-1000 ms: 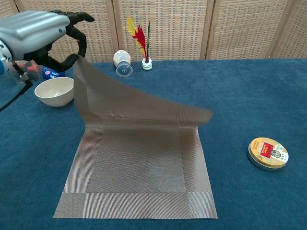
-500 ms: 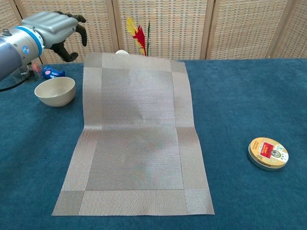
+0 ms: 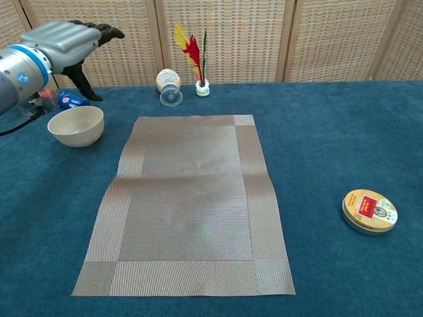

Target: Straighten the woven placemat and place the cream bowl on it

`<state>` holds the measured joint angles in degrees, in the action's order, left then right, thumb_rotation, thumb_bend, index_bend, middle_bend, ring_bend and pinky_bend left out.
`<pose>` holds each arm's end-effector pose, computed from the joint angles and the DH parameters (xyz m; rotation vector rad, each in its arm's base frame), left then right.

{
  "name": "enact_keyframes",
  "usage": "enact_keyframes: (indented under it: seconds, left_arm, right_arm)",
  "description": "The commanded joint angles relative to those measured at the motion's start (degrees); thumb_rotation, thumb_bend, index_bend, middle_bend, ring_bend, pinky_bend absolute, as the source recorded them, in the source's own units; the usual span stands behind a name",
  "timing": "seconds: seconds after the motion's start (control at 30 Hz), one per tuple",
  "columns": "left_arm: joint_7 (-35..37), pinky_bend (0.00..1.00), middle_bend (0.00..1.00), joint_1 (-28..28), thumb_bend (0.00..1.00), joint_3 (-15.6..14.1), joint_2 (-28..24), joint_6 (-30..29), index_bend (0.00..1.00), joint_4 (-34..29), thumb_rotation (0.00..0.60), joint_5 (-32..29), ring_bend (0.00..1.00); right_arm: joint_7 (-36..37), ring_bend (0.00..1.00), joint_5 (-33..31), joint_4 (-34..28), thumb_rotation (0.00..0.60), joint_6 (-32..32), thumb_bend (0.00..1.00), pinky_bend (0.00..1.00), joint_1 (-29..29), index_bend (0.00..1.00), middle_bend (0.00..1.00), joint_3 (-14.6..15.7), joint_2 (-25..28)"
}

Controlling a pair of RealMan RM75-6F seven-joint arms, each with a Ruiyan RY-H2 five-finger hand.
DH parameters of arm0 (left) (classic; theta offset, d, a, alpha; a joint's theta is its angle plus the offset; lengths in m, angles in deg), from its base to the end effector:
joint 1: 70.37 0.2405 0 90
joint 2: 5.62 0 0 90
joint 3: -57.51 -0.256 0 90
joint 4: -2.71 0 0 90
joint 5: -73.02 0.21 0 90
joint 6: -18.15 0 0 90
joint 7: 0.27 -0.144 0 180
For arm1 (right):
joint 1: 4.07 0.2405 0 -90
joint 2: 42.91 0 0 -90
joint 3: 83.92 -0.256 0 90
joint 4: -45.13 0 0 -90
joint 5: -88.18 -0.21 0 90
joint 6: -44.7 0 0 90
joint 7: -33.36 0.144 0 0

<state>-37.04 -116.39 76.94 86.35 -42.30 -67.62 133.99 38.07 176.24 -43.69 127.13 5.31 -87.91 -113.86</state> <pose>-0.1456 0.4166 0.0328 -1.6172 -0.5319 -0.7928 -0.2922 -0.2086 0.1208 1.4314 -0.9719 1.0710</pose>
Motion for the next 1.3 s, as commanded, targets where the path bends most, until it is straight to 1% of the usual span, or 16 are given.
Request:
enact_keyframes:
  seconds: [0.03, 0.17, 0.27, 0.3, 0.4, 0.43, 0.5, 0.63, 0.8, 1.0, 1.13, 1.2, 1.3]
  left_arm:
    - [4.42, 0.0, 0.0, 5.21, 0.15, -3.95, -5.49, -6.39, 0.02, -8.59, 0.6, 6.09, 0.0]
    - [5.75, 0.0, 0.0, 11.01, 0.15, -7.95, -10.93, -12.81, 0.02, -18.54, 0.6, 10.19, 0.0]
    - [7.86, 0.0, 0.0, 15.49, 0.15, -11.46, -13.78, -17.8, 0.02, -23.71, 0.6, 14.16, 0.0]
    - [8.37, 0.0, 0.0, 16.37, 0.15, -12.28, -14.21, -18.75, 0.02, -24.37, 0.6, 15.11, 0.0]
    - [10.55, 0.0, 0.0, 20.46, 0.15, -15.91, -15.51, -23.29, 0.02, -25.95, 0.6, 19.29, 0.0]
    - [11.4, 0.0, 0.0, 22.14, 0.15, -17.34, -15.77, -25.04, 0.02, -26.02, 0.6, 20.81, 0.0]
    - [14.24, 0.0, 0.0, 27.12, 0.15, -21.4, -15.39, -30.6, 0.02, -25.22, 0.6, 24.74, 0.0]
    - [15.77, 0.0, 0.0, 31.41, 0.15, -24.14, -14.31, -35.33, 0.02, -22.09, 0.6, 28.9, 0.0]
    - [16.2, 0.0, 0.0, 34.44, 0.15, -25.28, -14.16, -37.09, 0.02, -20.0, 0.6, 29.94, 0.0]
    - [17.88, 0.0, 0.0, 36.22, 0.15, -24.95, -14.43, -37.88, 0.02, -18.7, 0.6, 31.37, 0.0]
    - [18.22, 0.0, 0.0, 36.69, 0.15, -24.0, -14.54, -37.31, 0.02, -18.65, 0.6, 31.25, 0.0]
    - [18.46, 0.0, 0.0, 37.03, 0.15, -23.46, -14.65, -37.1, 0.01, -18.74, 0.6, 30.93, 0.0]
    - [18.73, 0.0, 0.0, 37.3, 0.15, -23.01, -14.69, -36.9, 0.01, -18.72, 0.6, 31.04, 0.0]
  right_arm:
    - [-0.05, 0.0, 0.43, -0.13, 0.6, 0.0, 0.23, 0.0, 0.06, 0.04, 0.0, 0.25, -0.1]
    - [-0.47, 0.0, 1.3, -0.5, 0.6, 0.05, 0.22, 0.0, 0.1, 0.04, 0.0, 0.78, -0.24]
    - [-0.81, 0.0, 2.12, -0.85, 0.6, 0.31, 0.22, 0.0, 0.08, 0.04, 0.0, 1.17, -0.35]
    - [-0.93, 0.0, 2.34, -0.9, 0.6, 0.38, 0.21, 0.0, 0.09, 0.04, 0.0, 1.26, -0.4]
    - [-1.58, 0.0, 3.01, -1.13, 0.6, 0.47, 0.21, 0.0, 0.08, 0.05, 0.0, 1.67, -0.64]
    - [-1.84, 0.0, 3.25, -1.23, 0.6, 0.44, 0.21, 0.0, 0.08, 0.05, 0.0, 1.87, -0.75]
    - [-2.53, 0.0, 4.38, -1.4, 0.6, 0.67, 0.21, 0.0, 0.07, 0.05, 0.0, 2.44, -1.12]
    - [-3.4, 0.0, 4.92, -1.22, 0.6, 0.55, 0.21, 0.0, 0.12, 0.05, 0.0, 2.88, -1.62]
    - [-4.08, 0.0, 5.7, -1.15, 0.6, 0.36, 0.2, 0.0, 0.19, 0.06, 0.0, 3.47, -1.95]
    - [-4.6, 0.0, 7.5, -1.38, 0.6, -0.34, 0.2, 0.0, 0.38, 0.08, 0.0, 4.99, -2.72]
    - [-4.95, 0.0, 9.85, -2.54, 0.6, -3.46, 0.18, 0.0, 1.59, 0.09, 0.0, 7.33, -3.71]
    - [-6.68, 0.0, 11.06, -3.06, 0.6, -5.81, 0.16, 0.0, 2.47, 0.09, 0.0, 8.59, -4.56]
    - [-9.2, 0.0, 12.08, -3.88, 0.6, -7.97, 0.15, 0.0, 3.19, 0.09, 0.0, 9.6, -6.23]
